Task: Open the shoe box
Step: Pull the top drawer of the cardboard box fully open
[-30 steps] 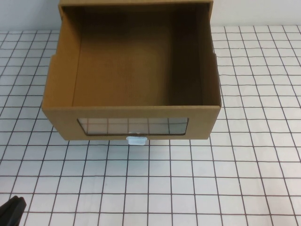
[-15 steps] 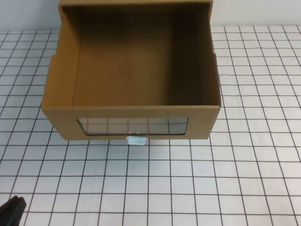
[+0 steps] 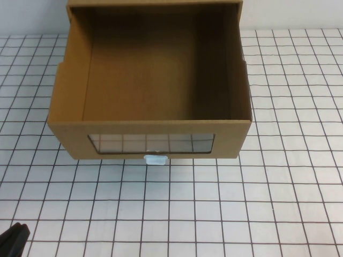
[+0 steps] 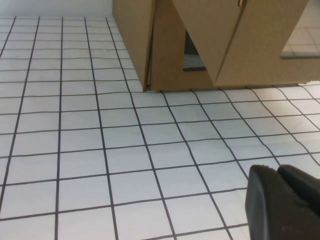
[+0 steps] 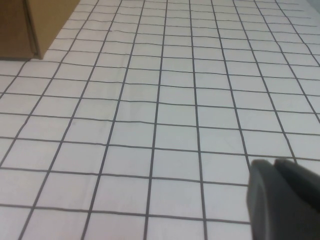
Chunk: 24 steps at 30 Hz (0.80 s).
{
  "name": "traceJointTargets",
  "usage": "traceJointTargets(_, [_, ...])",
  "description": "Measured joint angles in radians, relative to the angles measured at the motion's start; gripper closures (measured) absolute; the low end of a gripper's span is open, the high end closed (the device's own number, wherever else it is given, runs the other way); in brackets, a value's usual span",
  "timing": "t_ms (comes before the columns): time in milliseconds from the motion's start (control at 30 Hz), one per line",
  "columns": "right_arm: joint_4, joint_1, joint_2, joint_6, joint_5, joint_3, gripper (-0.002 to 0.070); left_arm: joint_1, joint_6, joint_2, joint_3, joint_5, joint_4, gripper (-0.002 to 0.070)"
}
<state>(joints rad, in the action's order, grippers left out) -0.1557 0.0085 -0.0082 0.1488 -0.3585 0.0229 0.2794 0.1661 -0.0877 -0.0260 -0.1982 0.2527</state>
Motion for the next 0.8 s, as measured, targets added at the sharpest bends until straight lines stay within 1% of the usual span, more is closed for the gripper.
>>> traceJointTargets(100, [0.0,0.0,0.0,0.001,0.0,0.0,0.0689,0.0,0.0,0.0,0.0,0.008,-0.015,0.0677])
traceJointTargets(200, [0.0,0.0,0.0,0.001,0.0,0.0,0.0689,-0.004,0.0,0.003,0.0,0.051,-0.09,0.0677])
traceJointTargets(267, [0.0,0.0,0.0,0.001,-0.002,0.0,0.0689,-0.03,0.0,0.022,0.0,0.067,-0.12,0.0677])
traceJointTargets(333, [0.0,0.0,0.0,0.001,-0.002,0.0,0.0689,-0.075,0.0,0.063,0.0,0.063,-0.13,0.0677])
traceJointTargets(433, [0.0,0.0,0.0,0.001,-0.002,0.0,0.0689,-0.138,0.0,0.094,0.0,0.033,-0.141,0.0677])
traceJointTargets(533, [0.0,0.0,-0.001,0.001,-0.002,0.0,0.0689,-0.169,-0.003,0.096,0.0,-0.008,-0.154,0.0677])
traceJointTargets(667, [0.0,0.0,-0.002,0.001,-0.002,0.0,0.069,-0.171,-0.004,0.099,0.0,-0.133,-0.188,0.0677])
traceJointTargets(800, [0.0,0.0,-0.002,0.001,-0.002,0.0,0.069,-0.171,-0.004,0.099,-0.001,-0.182,-0.2,0.0677])
